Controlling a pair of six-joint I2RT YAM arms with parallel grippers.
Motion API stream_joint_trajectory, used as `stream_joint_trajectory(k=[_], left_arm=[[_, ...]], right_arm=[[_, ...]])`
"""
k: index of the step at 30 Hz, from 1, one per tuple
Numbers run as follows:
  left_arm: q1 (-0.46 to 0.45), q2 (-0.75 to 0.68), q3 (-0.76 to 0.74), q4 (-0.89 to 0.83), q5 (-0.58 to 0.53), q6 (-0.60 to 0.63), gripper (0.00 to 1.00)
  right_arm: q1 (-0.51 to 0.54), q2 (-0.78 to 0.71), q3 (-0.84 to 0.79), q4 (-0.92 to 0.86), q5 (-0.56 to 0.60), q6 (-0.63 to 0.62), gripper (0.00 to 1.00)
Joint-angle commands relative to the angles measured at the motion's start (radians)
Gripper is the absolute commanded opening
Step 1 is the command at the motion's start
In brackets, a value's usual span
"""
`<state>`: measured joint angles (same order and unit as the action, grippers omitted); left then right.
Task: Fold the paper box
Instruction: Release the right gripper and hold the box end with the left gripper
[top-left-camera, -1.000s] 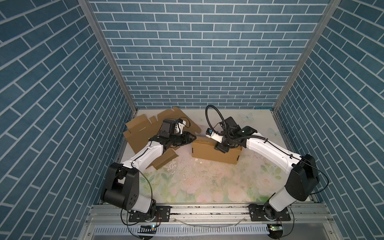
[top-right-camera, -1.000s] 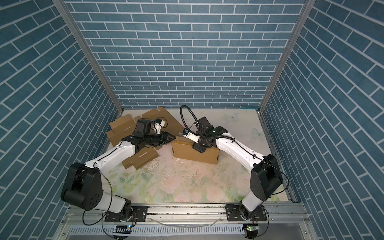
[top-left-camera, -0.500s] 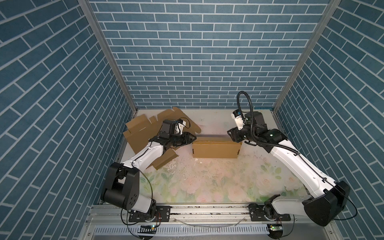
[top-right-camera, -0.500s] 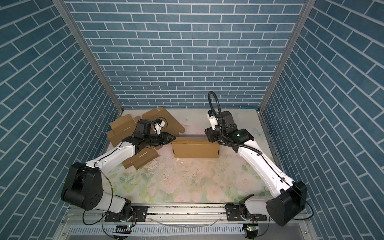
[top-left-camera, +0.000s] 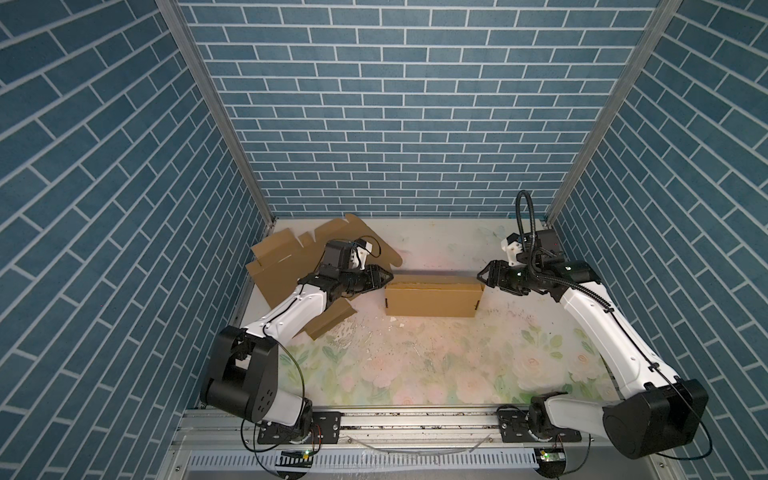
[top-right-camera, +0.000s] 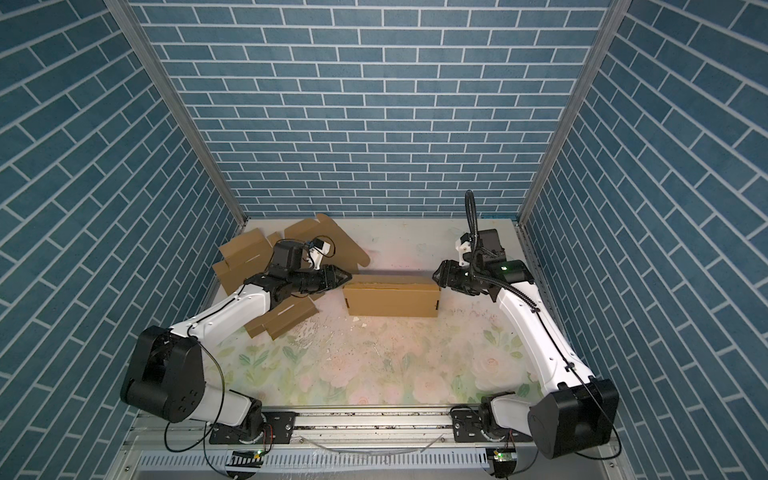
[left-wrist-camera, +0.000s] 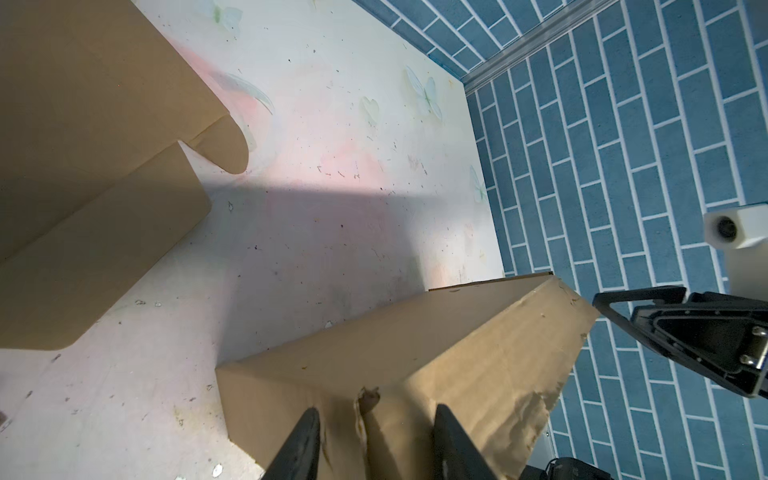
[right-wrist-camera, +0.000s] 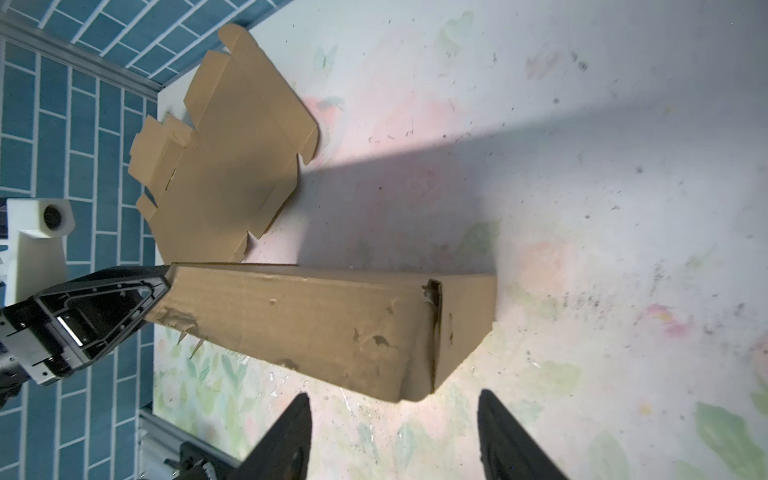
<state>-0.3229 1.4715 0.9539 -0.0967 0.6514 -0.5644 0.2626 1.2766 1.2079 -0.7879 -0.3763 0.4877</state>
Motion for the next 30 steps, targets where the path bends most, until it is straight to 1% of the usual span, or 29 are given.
stream_joint_trajectory(k=[1,4,12,17,22,25,30], left_arm=[[-0.004,0.012,-0.024,-0.094,-0.061,0.024,0.45],[-0.007,0.009,-0.022,-0.098,-0.064,0.028,0.45],[-0.01,0.01,-0.031,-0.108,-0.071,0.046,0.45],[-0.01,0.02,-0.065,-0.112,-0.094,0.081,0.45],[-0.009,0.04,-0.078,-0.107,-0.108,0.104,0.45],[-0.01,0.039,-0.071,-0.11,-0.099,0.102,0.45],[-0.01,0.018,-0.058,-0.121,-0.098,0.101,0.47]], right_arm=[[-0.022,0.021,-0.03,-0.005,-0.088,0.033,0.62],[-0.035,0.044,-0.038,-0.008,-0.102,0.015,0.58],[-0.073,0.07,-0.104,0.0,-0.09,-0.016,0.48],[-0.086,0.088,-0.167,0.026,-0.061,-0.037,0.44],[-0.088,0.101,-0.19,0.051,-0.056,-0.041,0.42],[-0.091,0.094,-0.183,0.058,-0.088,-0.035,0.42],[-0.099,0.052,-0.145,0.079,-0.182,-0.001,0.44]])
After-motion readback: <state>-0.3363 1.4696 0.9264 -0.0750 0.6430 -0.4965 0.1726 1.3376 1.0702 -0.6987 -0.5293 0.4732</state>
